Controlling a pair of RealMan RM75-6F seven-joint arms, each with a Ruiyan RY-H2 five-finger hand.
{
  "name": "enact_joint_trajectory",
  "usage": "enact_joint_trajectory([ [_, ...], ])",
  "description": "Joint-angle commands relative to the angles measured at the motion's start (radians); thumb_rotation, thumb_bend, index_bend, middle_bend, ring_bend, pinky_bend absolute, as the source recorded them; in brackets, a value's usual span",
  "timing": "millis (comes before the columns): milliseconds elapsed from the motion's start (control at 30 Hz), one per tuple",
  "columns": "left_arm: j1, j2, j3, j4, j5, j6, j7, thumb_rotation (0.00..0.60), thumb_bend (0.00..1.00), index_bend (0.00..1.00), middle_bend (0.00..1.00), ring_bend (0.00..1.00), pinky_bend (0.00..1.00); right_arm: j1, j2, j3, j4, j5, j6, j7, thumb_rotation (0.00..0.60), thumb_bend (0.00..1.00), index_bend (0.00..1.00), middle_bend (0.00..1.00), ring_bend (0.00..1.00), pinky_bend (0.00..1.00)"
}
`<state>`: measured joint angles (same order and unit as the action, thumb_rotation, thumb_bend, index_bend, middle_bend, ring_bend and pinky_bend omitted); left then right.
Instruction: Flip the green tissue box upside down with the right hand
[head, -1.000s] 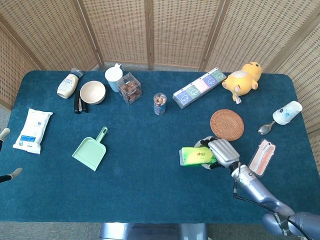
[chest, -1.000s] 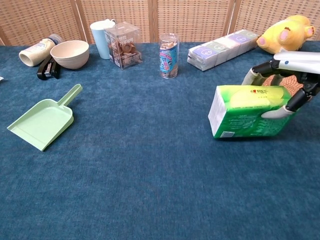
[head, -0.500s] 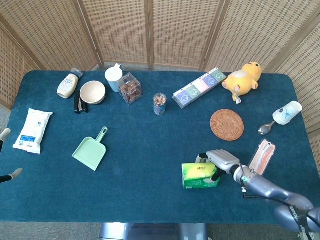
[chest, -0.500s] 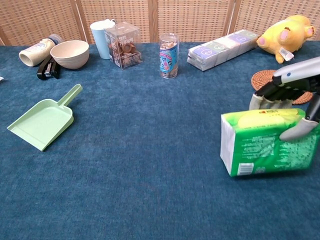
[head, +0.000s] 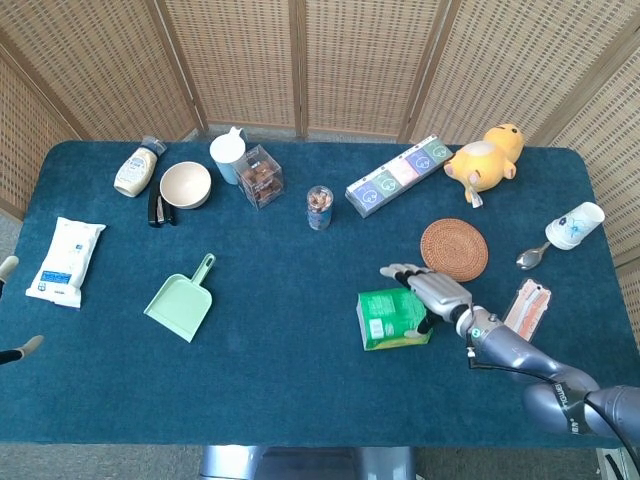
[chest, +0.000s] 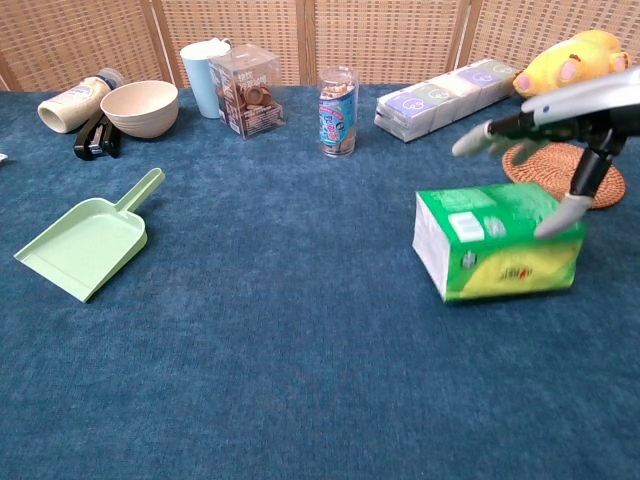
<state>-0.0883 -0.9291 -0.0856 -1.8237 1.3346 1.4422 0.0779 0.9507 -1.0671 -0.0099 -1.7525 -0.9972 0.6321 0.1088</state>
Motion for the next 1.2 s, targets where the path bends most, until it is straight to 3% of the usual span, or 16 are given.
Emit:
enact_joint_trajectory([
  [33, 0.000, -0.001, 0.001, -0.002, 0.003, 0.001, 0.003, 0.600, 0.00, 0.00, 0.00, 0.00, 0.00, -0.040, -0.047, 0.008, -0.003, 0.028, 0.149, -0.107, 0.600, 0.08, 0.00, 0.00, 0.00, 0.11],
  [167, 0.003, -0.001, 0.001, -0.004, 0.004, 0.007, 0.004, 0.600, 0.00, 0.00, 0.00, 0.00, 0.00, -0.089, -0.070, 0.034, -0.026, -0.001, 0.267, -0.126, 0.600, 0.04, 0.00, 0.00, 0.00, 0.12],
  [300, 0.003, -0.001, 0.001, -0.003, 0.007, 0.009, 0.000, 0.600, 0.00, 0.00, 0.00, 0.00, 0.00, -0.182, -0.070, 0.038, -0.043, -0.157, 0.436, -0.093, 0.600, 0.00, 0.01, 0.00, 0.00, 0.13],
  [400, 0.002, -0.002, 0.006, -0.005, 0.022, 0.009, 0.002, 0.600, 0.00, 0.00, 0.00, 0.00, 0.00, -0.314, -0.146, 0.000, 0.095, -0.375, 0.707, -0.107, 0.600, 0.00, 0.03, 0.00, 0.00, 0.13],
  [600, 0.009, 0.000, 0.009, -0.012, 0.037, 0.024, 0.000, 0.600, 0.00, 0.00, 0.00, 0.00, 0.00, -0.437, -0.216, -0.011, 0.245, -0.457, 0.872, -0.072, 0.600, 0.00, 0.05, 0.00, 0.00, 0.13],
  [867, 0.013, 0.006, 0.017, -0.011, 0.059, 0.031, -0.002, 0.600, 0.00, 0.00, 0.00, 0.00, 0.00, -0.566, -0.216, -0.018, 0.254, -0.446, 0.966, -0.164, 0.600, 0.00, 0.04, 0.00, 0.00, 0.12],
  [1200, 0.023, 0.012, 0.024, -0.019, 0.091, 0.054, -0.007, 0.600, 0.00, 0.00, 0.00, 0.00, 0.00, -0.669, -0.183, -0.020, 0.181, -0.406, 0.980, -0.246, 0.600, 0.00, 0.02, 0.00, 0.00, 0.08],
])
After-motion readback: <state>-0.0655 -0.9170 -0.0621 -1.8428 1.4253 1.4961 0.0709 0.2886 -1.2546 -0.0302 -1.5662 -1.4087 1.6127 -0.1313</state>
